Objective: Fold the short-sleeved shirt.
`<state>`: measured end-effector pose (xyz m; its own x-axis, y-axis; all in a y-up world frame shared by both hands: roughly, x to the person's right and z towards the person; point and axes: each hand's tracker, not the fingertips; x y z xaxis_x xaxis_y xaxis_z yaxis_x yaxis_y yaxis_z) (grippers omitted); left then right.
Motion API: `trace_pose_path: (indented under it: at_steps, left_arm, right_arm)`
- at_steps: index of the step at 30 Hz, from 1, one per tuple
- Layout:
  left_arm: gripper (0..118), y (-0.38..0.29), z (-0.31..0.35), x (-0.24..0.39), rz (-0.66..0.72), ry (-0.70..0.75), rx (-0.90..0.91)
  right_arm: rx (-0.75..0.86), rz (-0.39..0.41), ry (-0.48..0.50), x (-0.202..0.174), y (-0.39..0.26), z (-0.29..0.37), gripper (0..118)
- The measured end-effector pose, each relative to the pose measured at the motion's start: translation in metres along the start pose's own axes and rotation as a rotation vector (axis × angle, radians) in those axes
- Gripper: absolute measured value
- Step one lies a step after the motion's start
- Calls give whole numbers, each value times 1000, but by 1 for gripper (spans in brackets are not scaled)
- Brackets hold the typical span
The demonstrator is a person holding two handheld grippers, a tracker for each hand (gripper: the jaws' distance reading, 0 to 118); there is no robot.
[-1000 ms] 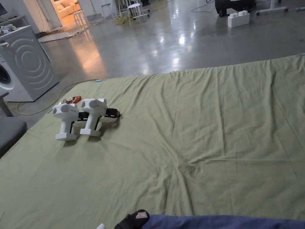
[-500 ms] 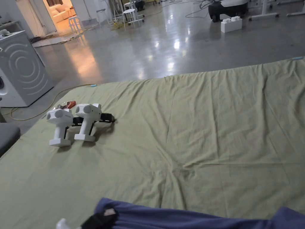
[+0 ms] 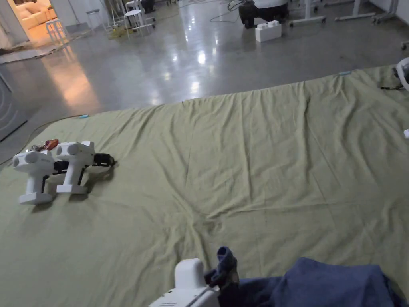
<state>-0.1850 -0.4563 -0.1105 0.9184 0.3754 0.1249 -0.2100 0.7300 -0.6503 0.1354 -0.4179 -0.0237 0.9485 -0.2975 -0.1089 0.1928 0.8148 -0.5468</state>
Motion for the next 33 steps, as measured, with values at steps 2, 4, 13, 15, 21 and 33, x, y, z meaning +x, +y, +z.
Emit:
trace_pose_path:
  at_steps: [2, 4, 13, 15, 21, 33]
  left_arm:
    - [13, -5, -28, 28, -4, 16, -56]
    - [16, -12, -34, 31, -7, -31, -76]
    - [90, 14, 28, 11, 82, -115, 22]
    - [54, 26, 33, -17, 235, -160, 49]
    - [4, 11, -44, -42, 426, -236, -139]
    - [102, 26, 46, -131, 572, -237, -2]
  right_arm:
    - [0, -7, -19, 6, -1, 6, 2]
    - [-1, -16, -45, 12, -5, 10, 2]
    - [-35, -88, -57, 27, -15, -1, 3]
    - [-49, -91, -52, 30, -16, -4, 3]
    - [-75, -96, -69, 36, -20, -2, 3]
    - [-99, -98, -40, 28, -21, -13, 3]
